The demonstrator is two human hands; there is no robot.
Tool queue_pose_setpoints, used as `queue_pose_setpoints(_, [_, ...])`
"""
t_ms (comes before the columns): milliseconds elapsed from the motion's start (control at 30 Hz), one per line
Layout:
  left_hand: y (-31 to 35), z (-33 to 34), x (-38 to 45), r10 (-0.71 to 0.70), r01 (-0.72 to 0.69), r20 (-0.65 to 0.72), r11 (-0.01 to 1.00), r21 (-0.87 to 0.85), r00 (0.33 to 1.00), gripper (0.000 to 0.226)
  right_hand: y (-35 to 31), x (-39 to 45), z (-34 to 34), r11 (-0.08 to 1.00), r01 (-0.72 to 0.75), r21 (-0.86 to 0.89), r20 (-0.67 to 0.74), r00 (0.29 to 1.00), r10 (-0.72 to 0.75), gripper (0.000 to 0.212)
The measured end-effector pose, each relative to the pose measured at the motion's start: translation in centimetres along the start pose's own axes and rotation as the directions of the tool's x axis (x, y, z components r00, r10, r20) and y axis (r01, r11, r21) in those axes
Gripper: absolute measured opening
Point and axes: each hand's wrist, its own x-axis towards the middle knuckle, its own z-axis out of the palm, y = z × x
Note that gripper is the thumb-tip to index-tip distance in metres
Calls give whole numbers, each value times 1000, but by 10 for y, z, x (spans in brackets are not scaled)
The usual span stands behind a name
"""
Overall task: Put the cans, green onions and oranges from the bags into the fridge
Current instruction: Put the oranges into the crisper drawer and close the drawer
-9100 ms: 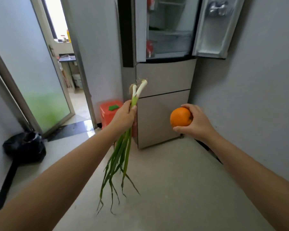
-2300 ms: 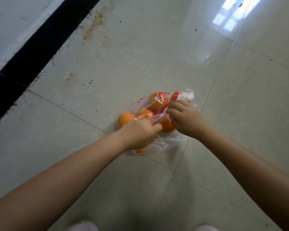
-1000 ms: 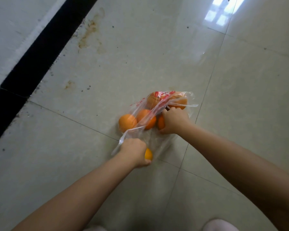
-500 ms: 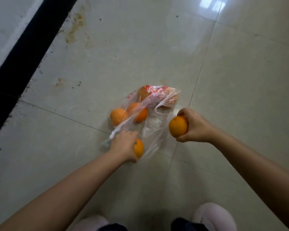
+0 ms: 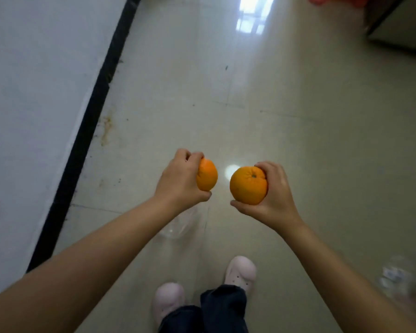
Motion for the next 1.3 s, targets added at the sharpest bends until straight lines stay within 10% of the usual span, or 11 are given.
queue_pose_setpoints(233, [246,-185,-40,290,-287,-144,957,44,946,78,-119,-29,-280,1000,27,-7,-348,937,-28,76])
queue_pose_setpoints(500, [485,-301,-80,572,-553,-357,817,164,738,79,-174,-82,-552,988,95,-125,-574,805,-150,72])
queue_pose_setpoints(900, [742,-371,-7,753,-772,-498,593,232,429,76,-149,-29,-814,904,46,-425,-684,638,-354,73])
queue_pose_setpoints(1300, [1015,-435,204,766,-792,-537,550,264,353,73,-62,144,-1083,866,-44,-498,-727,565,-390,75])
